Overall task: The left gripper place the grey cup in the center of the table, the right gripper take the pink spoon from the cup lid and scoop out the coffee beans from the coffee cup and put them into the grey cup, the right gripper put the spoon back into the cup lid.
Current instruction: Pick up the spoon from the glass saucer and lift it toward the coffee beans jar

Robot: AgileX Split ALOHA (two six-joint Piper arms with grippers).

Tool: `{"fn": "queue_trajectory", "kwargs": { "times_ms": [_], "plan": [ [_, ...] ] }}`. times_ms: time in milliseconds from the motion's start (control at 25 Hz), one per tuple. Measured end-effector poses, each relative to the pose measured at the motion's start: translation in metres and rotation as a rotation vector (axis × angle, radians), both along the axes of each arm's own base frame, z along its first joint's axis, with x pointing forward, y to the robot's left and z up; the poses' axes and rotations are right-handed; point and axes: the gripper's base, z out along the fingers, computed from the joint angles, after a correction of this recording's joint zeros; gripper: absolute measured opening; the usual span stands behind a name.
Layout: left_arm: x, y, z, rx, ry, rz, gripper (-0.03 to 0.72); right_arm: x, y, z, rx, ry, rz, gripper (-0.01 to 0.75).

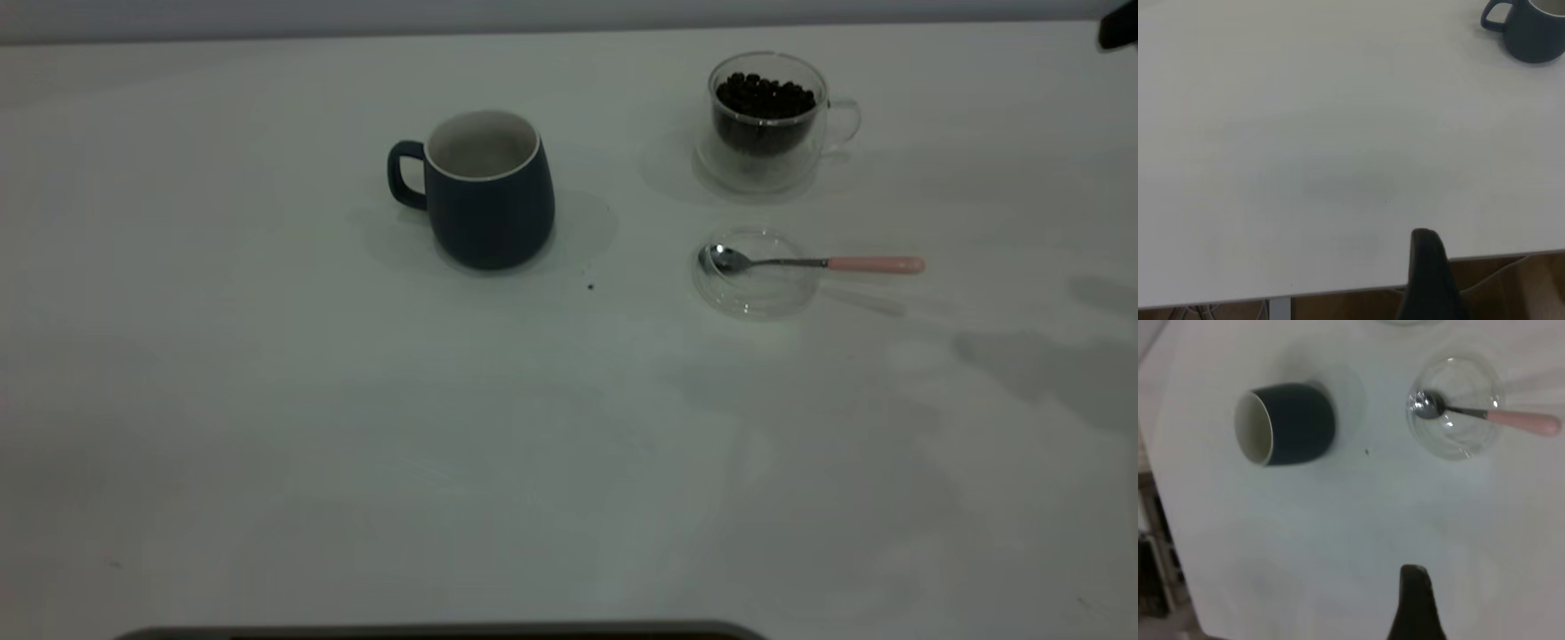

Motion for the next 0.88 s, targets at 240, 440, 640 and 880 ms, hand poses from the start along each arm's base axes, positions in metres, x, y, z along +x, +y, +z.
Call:
{"fn": "queue_trajectory", "kwargs": {
  "times_ms": [240,440,640,880],
  "plan": [
    [0.0,0.0,0.0,0.0,0.0,0.0,0.565,-0.005,0.006,-0.044,0.067,0.007,-0.053,0.602],
    [0.0,0.0,0.0,0.0,0.0,0.0,0.565,0.001,0.023,-0.084,0.091,0.031,-0.051,0.602],
    [0.0,0.0,0.0,0.0,0.0,0.0,0.565,0.001,0.036,-0.117,0.101,0.057,-0.047,0.601],
    [0.0,0.0,0.0,0.0,0.0,0.0,0.565,0.003,0.038,-0.146,0.123,0.093,-0.027,0.601]
  ]
}}
